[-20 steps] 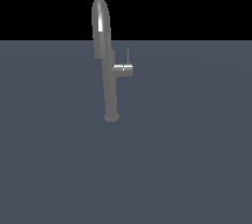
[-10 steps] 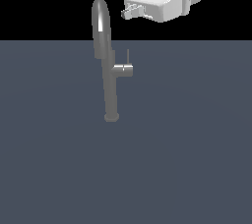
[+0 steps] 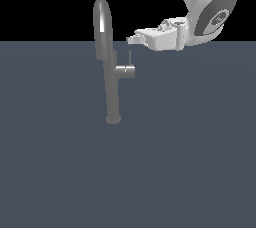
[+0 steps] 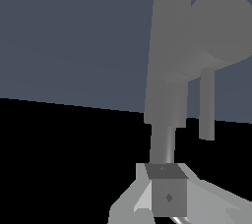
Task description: Turn on the faucet by rotating a designated handle.
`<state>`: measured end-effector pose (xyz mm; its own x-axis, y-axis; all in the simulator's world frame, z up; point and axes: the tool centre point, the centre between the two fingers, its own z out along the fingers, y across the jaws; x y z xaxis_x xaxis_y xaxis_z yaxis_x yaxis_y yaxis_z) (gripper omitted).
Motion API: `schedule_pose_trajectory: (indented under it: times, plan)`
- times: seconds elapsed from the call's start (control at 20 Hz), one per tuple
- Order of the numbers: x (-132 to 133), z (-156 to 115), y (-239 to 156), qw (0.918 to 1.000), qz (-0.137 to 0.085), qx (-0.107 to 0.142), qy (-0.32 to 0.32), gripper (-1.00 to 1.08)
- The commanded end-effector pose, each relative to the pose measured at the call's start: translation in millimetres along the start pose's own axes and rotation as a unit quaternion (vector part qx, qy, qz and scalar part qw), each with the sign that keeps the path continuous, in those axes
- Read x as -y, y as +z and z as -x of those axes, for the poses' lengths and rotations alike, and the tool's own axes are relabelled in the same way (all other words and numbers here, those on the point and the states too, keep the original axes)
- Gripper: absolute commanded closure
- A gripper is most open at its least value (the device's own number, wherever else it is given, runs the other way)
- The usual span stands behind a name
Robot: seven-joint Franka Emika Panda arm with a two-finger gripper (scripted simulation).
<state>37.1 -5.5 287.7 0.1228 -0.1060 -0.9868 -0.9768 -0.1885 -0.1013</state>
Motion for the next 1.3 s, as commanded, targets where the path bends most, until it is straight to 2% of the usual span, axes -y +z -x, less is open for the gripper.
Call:
schedule_pose_trajectory:
  times: [0.0,0.25,0.5,1.1,1.25]
  plan:
    - [4,-13,1,0.9994,-0.019,0.02,0.019,1.08]
    - [9,-32,3,0.9967,-0.047,0.049,0.045,1.08]
    - [11,-42,5,0.9944,-0.06,0.063,0.059,1.08]
    - [11,-40,5,0.9949,-0.058,0.061,0.056,1.08]
    - [3,-36,5,0.9949,-0.058,0.061,0.056,1.08]
